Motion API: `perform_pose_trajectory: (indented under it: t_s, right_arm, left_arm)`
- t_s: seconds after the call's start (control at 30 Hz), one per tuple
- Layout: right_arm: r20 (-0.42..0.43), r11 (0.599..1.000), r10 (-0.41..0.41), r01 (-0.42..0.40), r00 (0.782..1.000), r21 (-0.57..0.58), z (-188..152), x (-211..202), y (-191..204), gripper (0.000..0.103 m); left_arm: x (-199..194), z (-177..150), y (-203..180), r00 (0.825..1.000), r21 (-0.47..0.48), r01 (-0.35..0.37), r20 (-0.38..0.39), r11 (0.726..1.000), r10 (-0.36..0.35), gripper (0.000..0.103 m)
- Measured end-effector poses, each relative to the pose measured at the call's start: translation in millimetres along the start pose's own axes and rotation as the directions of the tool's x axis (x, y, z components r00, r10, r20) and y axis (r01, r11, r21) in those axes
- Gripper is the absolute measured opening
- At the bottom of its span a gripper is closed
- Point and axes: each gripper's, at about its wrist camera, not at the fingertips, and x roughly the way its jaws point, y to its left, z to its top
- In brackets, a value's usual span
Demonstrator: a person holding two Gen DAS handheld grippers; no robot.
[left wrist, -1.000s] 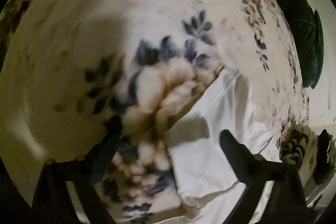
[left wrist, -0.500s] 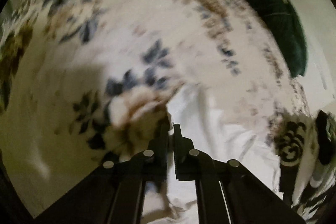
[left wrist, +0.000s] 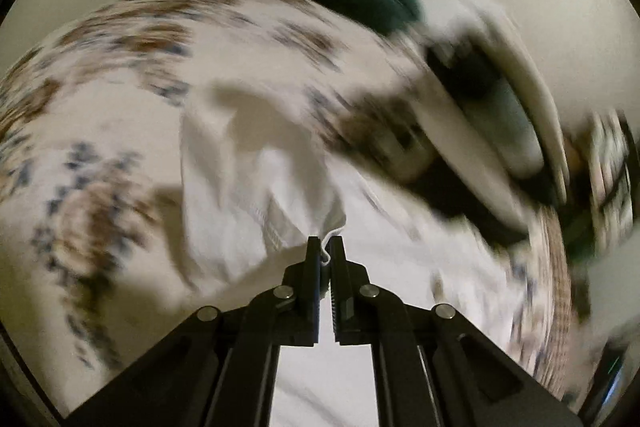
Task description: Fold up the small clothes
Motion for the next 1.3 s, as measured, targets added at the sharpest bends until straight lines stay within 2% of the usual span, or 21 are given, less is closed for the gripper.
perform_pose_trajectory:
  t_s: [0.03, 0.1, 0.2, 0.23, 0.27, 0.3, 0.33, 0.37, 0.43, 0.5, 0.63, 0.7, 0.83, 0.93, 0.97, 1.0, 1.03, 1.07, 1.13, 1.2, 1.3]
  right_arm:
    - [-0.008, 1.0, -0.002, 0.002, 1.0, 0.006, 0, 0, -7, 0.042]
    - [-0.021, 1.0, 0.007, -0.006, 1.0, 0.016, 1, -1, -16, 0.042]
    - [-0.032, 0.999, 0.046, -0.045, 0.998, 0.028, 4, -4, -24, 0.056]
    - [-0.034, 0.997, 0.071, -0.07, 0.997, 0.032, 5, -6, -25, 0.058]
    - [-0.042, 0.994, 0.101, -0.1, 0.994, 0.033, 6, -6, -24, 0.059]
    - [-0.051, 0.991, 0.128, -0.127, 0.99, 0.033, 8, -6, -22, 0.059]
    - [-0.073, 0.984, 0.179, -0.177, 0.981, 0.035, 12, -4, -17, 0.06]
    - [-0.091, 0.976, 0.218, -0.215, 0.972, 0.038, 15, -1, -13, 0.061]
    - [-0.13, 0.945, 0.326, -0.324, 0.936, 0.037, 25, 5, 7, 0.061]
    - [-0.16, 0.93, 0.365, -0.367, 0.917, 0.021, 36, 10, 28, 0.061]
    - [-0.212, 0.867, 0.468, -0.491, 0.858, -0.077, 59, 19, 102, 0.062]
    - [-0.248, 0.839, 0.487, -0.528, 0.837, -0.133, 61, 29, 137, 0.062]
    - [-0.335, 0.838, 0.429, -0.508, 0.839, -0.2, 46, 53, 171, 0.058]
    - [-0.377, 0.841, 0.395, -0.495, 0.838, -0.218, 21, 66, 173, 0.053]
    - [-0.389, 0.839, 0.396, -0.499, 0.832, -0.214, 15, 71, 171, 0.038]
    - [-0.405, 0.841, 0.383, -0.495, 0.83, -0.217, 7, 76, 171, 0.028]
    - [-0.412, 0.844, 0.373, -0.489, 0.831, -0.222, -1, 80, 169, 0.009]
    - [-0.401, 0.848, 0.369, -0.48, 0.839, -0.225, -9, 81, 166, 0.005]
    - [-0.371, 0.856, 0.359, -0.461, 0.857, -0.236, -21, 77, 159, 0.001]
    - [-0.356, 0.864, 0.361, -0.453, 0.862, -0.221, -31, 72, 146, 0.0]
    - [-0.371, 0.876, 0.365, -0.45, 0.854, -0.175, -38, 65, 129, 0.001]
  left_arm:
    - [13, -12, -14, 0.998, 0.047, 0.01, -0.068, 0.999, -0.007, 0.004]
    - [29, -29, -24, 0.984, 0.073, 0.027, -0.178, 0.997, -0.013, 0.004]
    - [23, -40, -19, 0.976, 0.048, 0.019, -0.217, 0.999, -0.008, 0.005]
    - [15, -41, -13, 0.977, 0.029, 0.022, -0.213, 0.999, -0.015, 0.01]
    - [8, -40, -6, 0.978, 0.015, 0.005, -0.21, 1.0, -0.002, 0.027]
    - [2, -38, 1, 0.979, 0.0, -0.004, -0.203, 1.0, 0.004, 0.038]
    - [-2, -36, 8, 0.981, -0.014, -0.012, -0.193, 1.0, 0.01, 0.062]
    - [-8, -33, 17, 0.985, -0.031, -0.039, -0.172, 0.999, 0.033, 0.075]
    - [-12, -28, 36, 0.988, -0.041, -0.094, -0.123, 0.995, 0.089, 0.075]
    - [-8, -24, 48, 0.981, -0.027, -0.158, -0.114, 0.987, 0.154, 0.075]
    - [8, -21, 81, 0.955, -0.07, -0.268, -0.152, 0.961, 0.255, 0.075]
    - [13, -21, 89, 0.943, -0.074, -0.308, -0.155, 0.949, 0.294, 0.075]
    - [22, -22, 98, 0.93, -0.058, -0.339, -0.173, 0.939, 0.325, 0.075]
    - [27, -23, 105, 0.924, -0.051, -0.347, -0.188, 0.936, 0.332, 0.075]
    - [28, -23, 106, 0.923, -0.05, -0.348, -0.193, 0.936, 0.332, 0.075]
    - [28, -25, 106, 0.921, -0.049, -0.35, -0.198, 0.935, 0.334, 0.075]
    - [28, -25, 108, 0.921, -0.051, -0.349, -0.203, 0.936, 0.332, 0.075]
    - [28, -25, 108, 0.922, -0.056, -0.345, -0.207, 0.937, 0.328, 0.075]
    - [27, -26, 110, 0.923, -0.064, -0.34, -0.211, 0.938, 0.321, 0.075]
    - [27, -26, 110, 0.925, -0.063, -0.334, -0.213, 0.94, 0.315, 0.075]
    - [28, -25, 110, 0.926, -0.062, -0.326, -0.221, 0.943, 0.305, 0.075]
